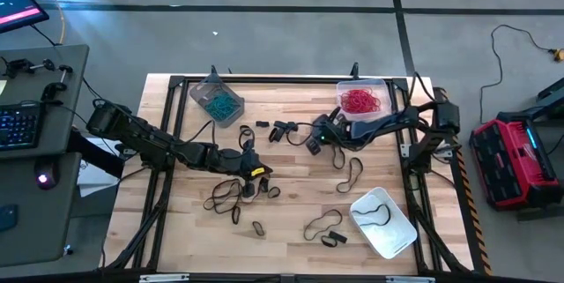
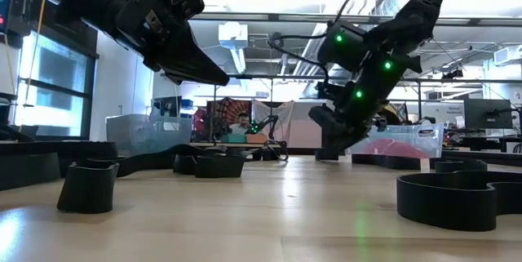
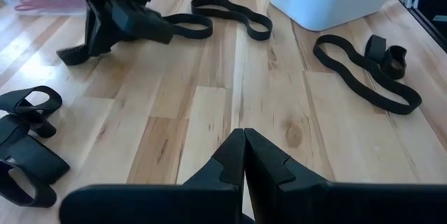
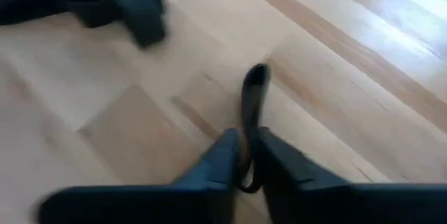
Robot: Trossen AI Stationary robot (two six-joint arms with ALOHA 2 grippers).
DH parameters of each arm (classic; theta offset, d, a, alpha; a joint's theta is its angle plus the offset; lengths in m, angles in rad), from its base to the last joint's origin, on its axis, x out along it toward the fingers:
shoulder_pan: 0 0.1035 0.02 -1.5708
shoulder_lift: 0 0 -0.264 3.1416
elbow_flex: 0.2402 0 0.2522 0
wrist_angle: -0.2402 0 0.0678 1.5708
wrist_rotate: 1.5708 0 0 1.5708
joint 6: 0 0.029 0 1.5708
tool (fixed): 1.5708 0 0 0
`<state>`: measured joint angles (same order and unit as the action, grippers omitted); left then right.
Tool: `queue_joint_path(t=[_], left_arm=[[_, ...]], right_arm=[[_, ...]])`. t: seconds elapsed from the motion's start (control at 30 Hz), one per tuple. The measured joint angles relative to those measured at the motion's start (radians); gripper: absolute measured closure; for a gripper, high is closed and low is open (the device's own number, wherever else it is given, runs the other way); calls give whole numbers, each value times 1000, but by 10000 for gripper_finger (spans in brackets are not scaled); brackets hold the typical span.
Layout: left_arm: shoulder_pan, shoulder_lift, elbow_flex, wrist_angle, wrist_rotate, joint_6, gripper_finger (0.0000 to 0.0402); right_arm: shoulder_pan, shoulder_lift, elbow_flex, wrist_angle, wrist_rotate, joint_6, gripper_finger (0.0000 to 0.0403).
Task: Sort rubber bands into baskets
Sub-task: Put the black rubber band into the white bin
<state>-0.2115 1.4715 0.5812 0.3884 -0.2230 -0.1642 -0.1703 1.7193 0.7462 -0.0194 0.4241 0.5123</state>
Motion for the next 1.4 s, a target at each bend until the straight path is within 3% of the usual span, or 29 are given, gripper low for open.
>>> queue_joint_path(t=[0.07,0.2,0.43,0.7,0.97,1.17,1.4], left_arm=[[0,0,0,0,0,0,402],[0,0,0,-1,0,1,402],[0,0,0,-5,0,1,402],[0,0,0,-15,2,2,402],[0,0,0,-18,3,1,402],[1,0,0,-18,0,-12,402],[1,0,0,-30,-53,-41,402]], right_arm=[[0,-18,15,-13,-40,-50,391],[33,-97,62,-134,-108,-76,388],[228,-278,177,-496,-110,23,398],[637,-353,320,-865,-110,383,401],[1003,-349,337,-1023,-110,967,402],[1117,-294,258,-1046,-203,1218,402],[1135,-221,224,-994,-306,1237,378]])
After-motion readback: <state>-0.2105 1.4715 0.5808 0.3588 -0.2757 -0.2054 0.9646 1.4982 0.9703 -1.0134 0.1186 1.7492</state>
